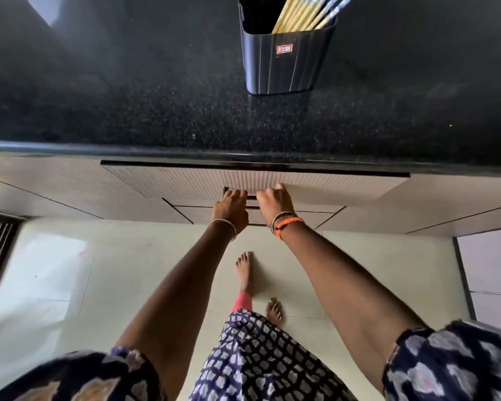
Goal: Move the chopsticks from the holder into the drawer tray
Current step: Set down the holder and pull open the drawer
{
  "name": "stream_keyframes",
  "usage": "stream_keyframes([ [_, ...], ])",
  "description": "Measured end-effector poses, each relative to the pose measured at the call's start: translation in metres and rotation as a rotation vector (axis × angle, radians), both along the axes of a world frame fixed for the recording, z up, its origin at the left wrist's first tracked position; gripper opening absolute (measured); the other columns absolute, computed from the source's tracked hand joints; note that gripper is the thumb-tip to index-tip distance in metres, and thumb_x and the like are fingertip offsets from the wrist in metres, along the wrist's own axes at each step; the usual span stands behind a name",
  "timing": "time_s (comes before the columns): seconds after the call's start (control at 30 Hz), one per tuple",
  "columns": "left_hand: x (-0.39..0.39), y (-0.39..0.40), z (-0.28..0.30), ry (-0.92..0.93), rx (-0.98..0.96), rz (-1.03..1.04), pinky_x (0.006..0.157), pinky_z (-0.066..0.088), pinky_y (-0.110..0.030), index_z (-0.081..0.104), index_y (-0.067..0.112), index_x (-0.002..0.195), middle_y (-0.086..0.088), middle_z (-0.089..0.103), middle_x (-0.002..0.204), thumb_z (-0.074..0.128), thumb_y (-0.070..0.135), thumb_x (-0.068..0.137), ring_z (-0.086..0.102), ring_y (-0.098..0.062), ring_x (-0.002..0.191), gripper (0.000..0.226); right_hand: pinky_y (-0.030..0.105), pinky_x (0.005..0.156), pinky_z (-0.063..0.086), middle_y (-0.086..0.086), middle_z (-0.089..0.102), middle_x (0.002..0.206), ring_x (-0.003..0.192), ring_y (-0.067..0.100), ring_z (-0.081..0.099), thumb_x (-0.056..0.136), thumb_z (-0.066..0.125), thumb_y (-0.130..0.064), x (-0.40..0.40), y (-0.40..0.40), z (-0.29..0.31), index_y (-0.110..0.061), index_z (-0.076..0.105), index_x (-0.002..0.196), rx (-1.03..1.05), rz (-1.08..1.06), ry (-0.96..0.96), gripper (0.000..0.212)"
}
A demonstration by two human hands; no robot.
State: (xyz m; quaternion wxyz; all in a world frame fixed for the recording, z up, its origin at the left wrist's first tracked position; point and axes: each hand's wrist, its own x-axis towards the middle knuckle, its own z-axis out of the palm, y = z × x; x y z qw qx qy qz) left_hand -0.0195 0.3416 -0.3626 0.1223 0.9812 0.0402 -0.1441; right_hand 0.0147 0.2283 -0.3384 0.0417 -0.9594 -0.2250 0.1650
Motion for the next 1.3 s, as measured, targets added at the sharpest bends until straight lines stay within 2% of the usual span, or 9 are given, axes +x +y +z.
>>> stream_keyframes([
  [0.23,-0.031,-0.008,0.001,0.098,0.070,-0.010,0.084,0.049,-0.042,0.051,0.008,0.113,-0.013,0.059,0.121,0.048,0.020,0.087,0.049,-0.032,0.119,0.029,0.038,0.107,0.028,0.017,0.065,0.111,0.108,0.031,0.059,0.093,0.038,-0.004,-0.047,-0.012,0.001,-0.004,0.057,0.112,-0.006,0.082,0.069,0.027],
  [0.37,-0.085,-0.012,-0.003,0.180,0.172,-0.134,0.077,0.048,-0.038,0.056,0.017,0.111,-0.009,0.065,0.114,0.043,0.017,0.093,0.057,-0.032,0.109,0.023,0.023,0.079,0.056,0.000,0.068,0.057,0.057,0.014,0.068,0.038,0.085,-0.027,-0.111,-0.025,0.011,-0.012,0.074,0.067,-0.084,0.154,0.024,0.034],
  [0.43,-0.104,-0.015,0.006,0.163,0.187,-0.188,0.076,0.050,-0.038,0.057,0.019,0.111,-0.007,0.067,0.111,0.044,0.020,0.093,0.061,-0.032,0.106,0.023,0.026,0.086,0.052,0.004,0.073,0.068,0.067,0.018,0.070,0.058,0.079,-0.020,-0.128,-0.030,0.016,-0.010,0.073,0.077,-0.119,0.170,0.066,0.022],
  [0.57,-0.141,-0.020,0.051,-0.437,0.000,-0.268,0.049,0.050,-0.030,0.059,0.018,0.091,-0.002,0.068,0.082,0.053,0.023,0.080,0.067,-0.026,0.074,0.013,0.032,0.068,0.054,0.014,0.073,0.082,0.078,0.033,0.069,0.071,0.062,-0.006,-0.137,-0.039,0.042,-0.009,0.069,0.084,0.244,0.063,0.002,0.014],
  [0.67,-0.148,-0.005,0.083,-0.631,-0.004,-0.247,0.066,0.051,-0.031,0.056,0.018,0.105,-0.003,0.066,0.100,0.052,0.033,0.083,0.061,-0.024,0.088,0.028,0.029,0.059,0.050,0.002,0.070,0.078,0.077,0.024,0.065,0.069,0.060,-0.023,-0.135,-0.064,0.065,-0.019,0.066,0.080,0.456,0.119,-0.401,0.014],
  [0.77,-0.138,0.006,0.100,-0.071,-0.136,-0.094,0.083,0.048,-0.034,0.058,0.020,0.116,-0.004,0.066,0.116,0.053,0.046,0.087,0.062,-0.028,0.103,0.039,0.036,0.089,0.048,-0.002,0.067,0.119,0.110,0.024,0.058,0.085,0.057,-0.041,-0.121,-0.081,0.083,-0.030,0.066,0.111,0.318,-0.043,0.174,0.029],
  [0.83,-0.132,0.006,0.106,0.293,-0.110,-0.137,0.087,0.046,-0.030,0.064,0.025,0.112,-0.004,0.068,0.114,0.052,0.050,0.087,0.061,-0.028,0.107,0.037,0.030,0.080,0.047,-0.012,0.074,0.094,0.089,0.018,0.064,0.088,0.056,-0.045,-0.122,-0.082,0.084,-0.038,0.073,0.085,0.258,-0.083,0.527,0.019],
  [0.9,-0.130,0.004,0.110,0.423,-0.073,-0.212,0.093,0.044,-0.028,0.068,0.026,0.110,-0.002,0.069,0.114,0.058,0.049,0.084,0.060,-0.024,0.110,0.035,0.024,0.071,0.040,-0.022,0.070,0.071,0.070,0.009,0.057,0.086,0.061,-0.045,-0.124,-0.078,0.084,-0.040,0.072,0.064,0.218,-0.017,0.557,0.025],
  [1.3,-0.227,-0.040,0.102,0.972,-0.066,-0.465,0.066,0.052,-0.024,0.069,0.017,0.083,0.004,0.069,0.078,0.080,0.036,0.068,0.066,-0.012,0.074,0.026,0.036,0.080,0.058,0.005,0.065,0.122,0.105,0.028,0.066,0.080,0.072,-0.026,-0.232,-0.060,0.073,-0.017,0.064,0.120,-0.229,0.117,1.137,0.041],
])
